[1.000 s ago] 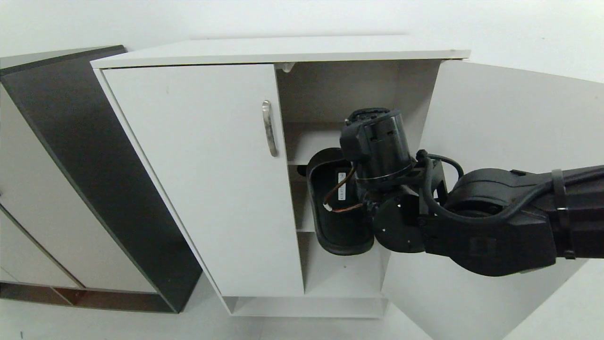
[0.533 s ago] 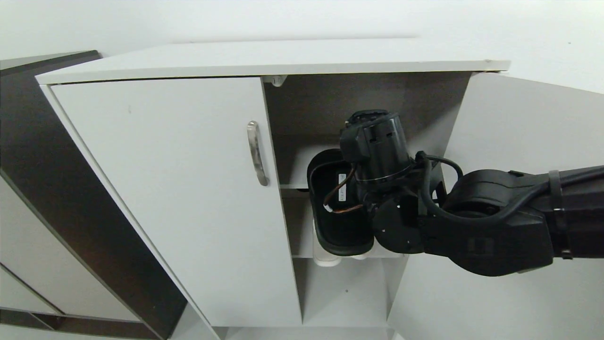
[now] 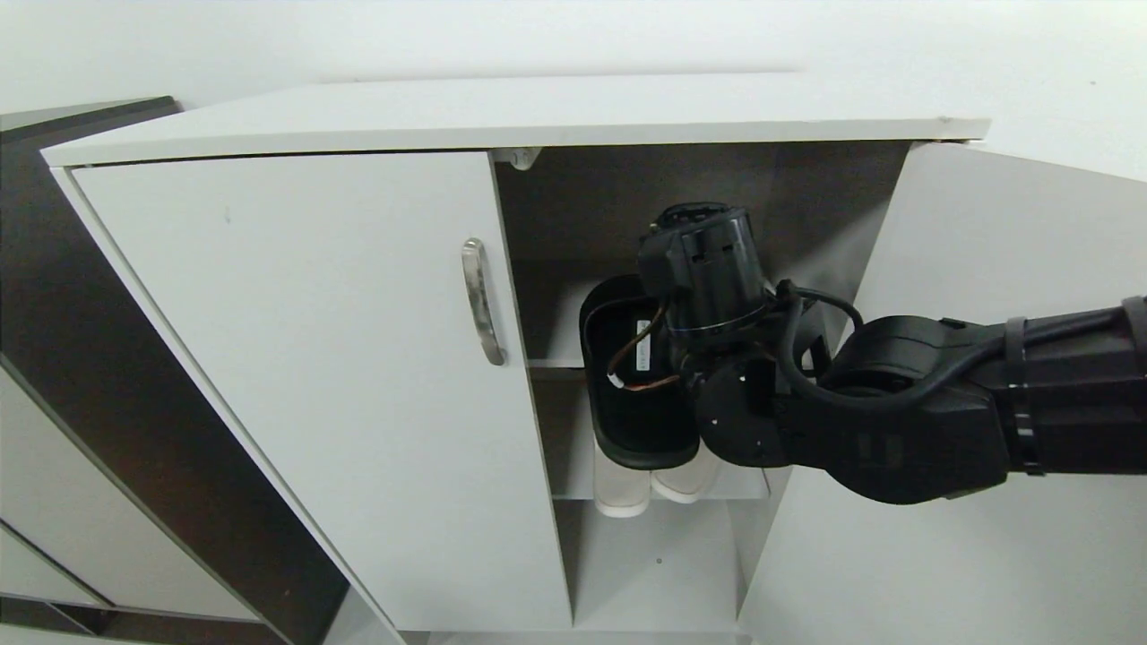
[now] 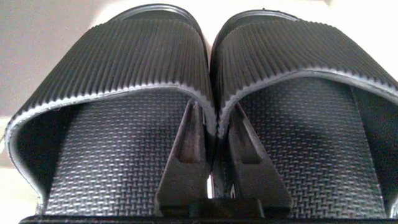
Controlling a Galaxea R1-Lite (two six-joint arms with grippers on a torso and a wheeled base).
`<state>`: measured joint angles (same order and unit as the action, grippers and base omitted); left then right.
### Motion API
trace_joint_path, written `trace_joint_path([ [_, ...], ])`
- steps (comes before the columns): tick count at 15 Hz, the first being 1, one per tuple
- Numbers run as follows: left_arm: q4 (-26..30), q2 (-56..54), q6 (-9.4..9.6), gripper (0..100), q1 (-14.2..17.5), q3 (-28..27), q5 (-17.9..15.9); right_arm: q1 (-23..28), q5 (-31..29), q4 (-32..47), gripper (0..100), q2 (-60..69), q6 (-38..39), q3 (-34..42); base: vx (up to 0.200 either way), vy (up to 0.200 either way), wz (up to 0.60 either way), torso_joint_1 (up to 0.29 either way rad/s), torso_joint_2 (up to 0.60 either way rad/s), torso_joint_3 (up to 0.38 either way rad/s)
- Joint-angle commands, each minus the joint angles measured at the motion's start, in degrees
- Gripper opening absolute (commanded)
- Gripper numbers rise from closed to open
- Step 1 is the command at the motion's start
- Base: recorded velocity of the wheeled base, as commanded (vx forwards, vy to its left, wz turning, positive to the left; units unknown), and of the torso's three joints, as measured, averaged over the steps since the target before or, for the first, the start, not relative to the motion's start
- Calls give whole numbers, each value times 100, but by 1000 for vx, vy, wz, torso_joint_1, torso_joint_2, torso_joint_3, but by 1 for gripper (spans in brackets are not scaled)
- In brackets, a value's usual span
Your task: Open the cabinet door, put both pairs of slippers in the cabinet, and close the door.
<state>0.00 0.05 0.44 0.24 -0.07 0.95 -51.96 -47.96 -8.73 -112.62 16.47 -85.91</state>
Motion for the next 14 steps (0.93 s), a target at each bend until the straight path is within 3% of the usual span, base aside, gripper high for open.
trace_joint_path([
  [1, 0, -5, 0, 0, 2, -1, 2, 133, 6, -15, 0, -252, -100, -216, 0, 0, 0, 0, 0, 0],
  [14, 0, 4, 0, 0, 2, -1, 10, 713, 261, 99, 0, -1052, -592, -1684, 0, 0, 0, 0, 0, 0],
])
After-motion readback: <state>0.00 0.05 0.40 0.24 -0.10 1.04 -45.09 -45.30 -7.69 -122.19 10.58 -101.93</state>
